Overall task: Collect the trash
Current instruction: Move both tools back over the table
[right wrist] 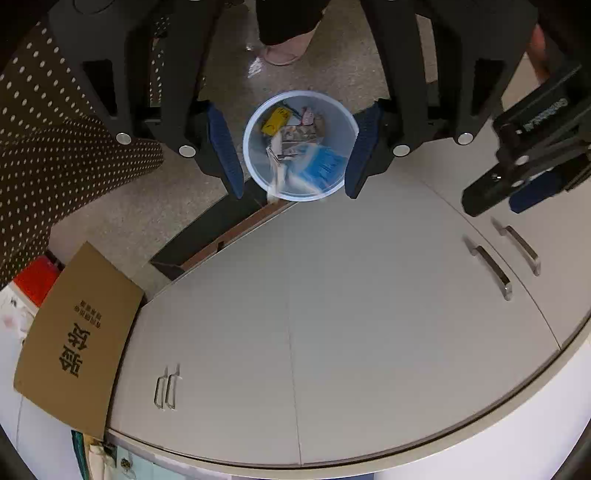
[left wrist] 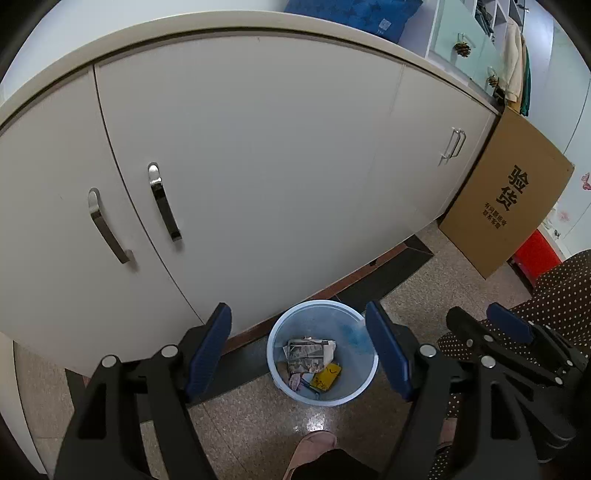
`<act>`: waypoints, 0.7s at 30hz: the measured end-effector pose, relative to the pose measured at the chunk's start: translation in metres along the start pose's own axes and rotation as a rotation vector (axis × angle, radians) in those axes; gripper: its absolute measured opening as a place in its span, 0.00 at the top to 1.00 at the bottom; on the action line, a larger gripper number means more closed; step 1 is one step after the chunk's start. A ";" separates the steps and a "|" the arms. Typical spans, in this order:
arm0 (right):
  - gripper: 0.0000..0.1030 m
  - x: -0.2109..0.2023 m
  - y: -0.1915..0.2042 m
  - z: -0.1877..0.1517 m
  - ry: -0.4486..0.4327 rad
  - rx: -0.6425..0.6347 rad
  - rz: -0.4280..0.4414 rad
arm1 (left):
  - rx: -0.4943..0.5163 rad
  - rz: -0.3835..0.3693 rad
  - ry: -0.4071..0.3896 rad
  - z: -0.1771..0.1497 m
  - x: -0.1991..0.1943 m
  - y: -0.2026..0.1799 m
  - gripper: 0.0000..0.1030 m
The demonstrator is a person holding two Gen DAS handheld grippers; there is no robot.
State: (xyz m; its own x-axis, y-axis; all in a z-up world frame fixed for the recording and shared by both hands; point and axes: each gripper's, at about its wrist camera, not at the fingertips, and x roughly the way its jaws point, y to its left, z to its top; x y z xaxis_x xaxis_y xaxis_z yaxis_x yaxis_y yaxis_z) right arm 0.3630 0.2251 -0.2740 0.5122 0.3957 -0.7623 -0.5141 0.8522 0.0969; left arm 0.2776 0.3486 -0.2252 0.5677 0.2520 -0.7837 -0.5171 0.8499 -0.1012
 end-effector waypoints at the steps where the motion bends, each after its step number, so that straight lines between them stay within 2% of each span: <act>1: 0.45 -0.005 -0.002 -0.001 -0.002 0.005 -0.004 | 0.001 -0.004 0.001 -0.001 -0.001 -0.001 0.29; 7: 0.43 -0.041 -0.021 -0.004 -0.036 0.035 -0.024 | 0.027 -0.061 -0.018 -0.003 -0.021 -0.024 0.29; 12: 0.41 -0.096 -0.041 -0.001 -0.107 0.075 -0.020 | 0.049 -0.118 -0.073 -0.001 -0.058 -0.047 0.28; 16: 0.39 -0.153 -0.061 0.000 -0.185 0.109 -0.026 | 0.090 -0.179 -0.121 -0.005 -0.096 -0.078 0.26; 21: 0.38 -0.213 -0.100 -0.011 -0.247 0.162 -0.053 | 0.190 -0.252 -0.164 -0.017 -0.143 -0.135 0.26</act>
State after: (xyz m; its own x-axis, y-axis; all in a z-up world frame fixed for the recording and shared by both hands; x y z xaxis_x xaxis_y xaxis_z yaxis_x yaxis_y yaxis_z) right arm 0.2975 0.0522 -0.1280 0.6973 0.4034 -0.5924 -0.3756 0.9097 0.1774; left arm 0.2555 0.1904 -0.1101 0.7655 0.0808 -0.6384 -0.2278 0.9619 -0.1513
